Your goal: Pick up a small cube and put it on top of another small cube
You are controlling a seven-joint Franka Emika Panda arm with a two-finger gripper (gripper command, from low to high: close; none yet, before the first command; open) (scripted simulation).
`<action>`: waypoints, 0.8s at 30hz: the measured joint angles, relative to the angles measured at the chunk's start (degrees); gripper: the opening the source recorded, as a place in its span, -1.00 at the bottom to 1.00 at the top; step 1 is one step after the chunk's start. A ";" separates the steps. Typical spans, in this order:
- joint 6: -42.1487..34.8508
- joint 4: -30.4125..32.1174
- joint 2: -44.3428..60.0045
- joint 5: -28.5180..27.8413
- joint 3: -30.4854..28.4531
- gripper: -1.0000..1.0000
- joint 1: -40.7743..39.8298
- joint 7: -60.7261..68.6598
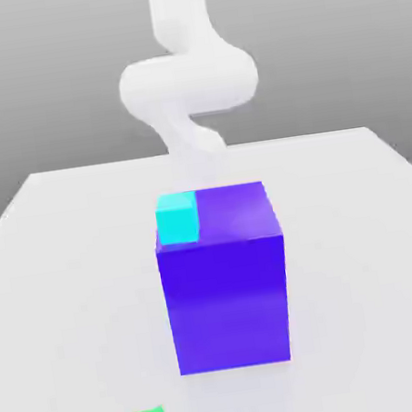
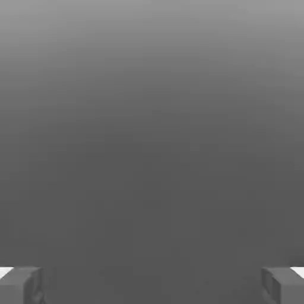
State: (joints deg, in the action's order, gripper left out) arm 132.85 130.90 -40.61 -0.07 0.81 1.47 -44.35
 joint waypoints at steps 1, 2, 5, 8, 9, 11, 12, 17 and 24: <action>0.46 -0.38 2.25 -0.04 0.39 0.00 0.60 0.63; 0.90 -0.74 4.42 -0.07 0.75 0.00 1.19 1.25; 2.19 -1.80 10.71 -0.22 1.93 0.00 2.83 2.99; 3.48 -2.84 16.93 -0.50 3.27 0.00 4.32 4.60; 3.90 -3.19 19.00 -0.61 3.73 0.00 4.82 5.13; 4.75 -3.88 23.15 -0.93 4.71 0.00 5.77 6.12; 5.15 -4.24 25.22 -1.15 5.22 0.00 6.23 6.57; 7.27 -5.97 35.63 -2.66 7.76 0.00 8.97 8.54; 10.13 -8.44 50.34 -5.92 9.85 0.00 13.51 10.52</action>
State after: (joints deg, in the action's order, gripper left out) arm 142.98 122.46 9.74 -5.99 10.65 14.98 -33.82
